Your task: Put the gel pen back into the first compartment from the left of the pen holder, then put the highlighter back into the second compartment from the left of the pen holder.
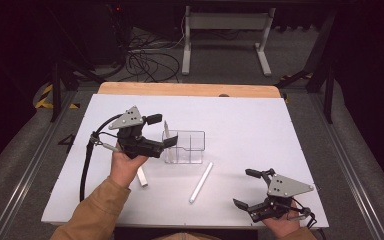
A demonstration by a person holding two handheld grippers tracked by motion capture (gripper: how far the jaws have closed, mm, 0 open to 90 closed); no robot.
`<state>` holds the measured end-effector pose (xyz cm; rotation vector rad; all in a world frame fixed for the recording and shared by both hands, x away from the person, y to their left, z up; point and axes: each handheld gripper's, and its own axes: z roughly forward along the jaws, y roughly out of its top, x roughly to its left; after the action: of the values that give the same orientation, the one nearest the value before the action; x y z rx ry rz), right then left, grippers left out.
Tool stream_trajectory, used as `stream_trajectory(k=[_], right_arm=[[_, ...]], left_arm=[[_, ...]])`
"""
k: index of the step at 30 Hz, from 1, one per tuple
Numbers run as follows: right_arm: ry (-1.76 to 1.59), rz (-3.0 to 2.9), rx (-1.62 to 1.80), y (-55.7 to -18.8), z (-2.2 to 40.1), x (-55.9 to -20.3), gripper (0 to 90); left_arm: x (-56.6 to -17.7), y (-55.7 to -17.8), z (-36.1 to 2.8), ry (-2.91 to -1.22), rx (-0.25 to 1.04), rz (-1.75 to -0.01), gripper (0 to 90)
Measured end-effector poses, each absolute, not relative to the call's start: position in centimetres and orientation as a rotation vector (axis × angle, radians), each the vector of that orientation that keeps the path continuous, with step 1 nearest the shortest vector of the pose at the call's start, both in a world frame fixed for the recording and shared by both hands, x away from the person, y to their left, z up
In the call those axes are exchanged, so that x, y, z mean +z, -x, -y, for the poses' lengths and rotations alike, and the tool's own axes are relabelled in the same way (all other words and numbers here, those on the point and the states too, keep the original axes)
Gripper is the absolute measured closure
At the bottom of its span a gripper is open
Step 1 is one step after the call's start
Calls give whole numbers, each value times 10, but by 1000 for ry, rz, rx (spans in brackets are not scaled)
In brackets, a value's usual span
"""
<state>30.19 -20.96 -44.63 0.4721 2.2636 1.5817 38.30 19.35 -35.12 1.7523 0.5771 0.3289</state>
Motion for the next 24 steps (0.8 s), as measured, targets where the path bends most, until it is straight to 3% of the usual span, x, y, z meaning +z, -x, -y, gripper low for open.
stream_trajectory(k=[5, 24], right_arm=[[-468, -2266, 1576, -302, 210, -446, 56], [-465, -2262, 1581, -302, 210, -446, 56]], left_arm=[[-349, -377, -191, -1765, 333, -609, 11], [-345, -362, -175, -1874, 312, -658, 14]])
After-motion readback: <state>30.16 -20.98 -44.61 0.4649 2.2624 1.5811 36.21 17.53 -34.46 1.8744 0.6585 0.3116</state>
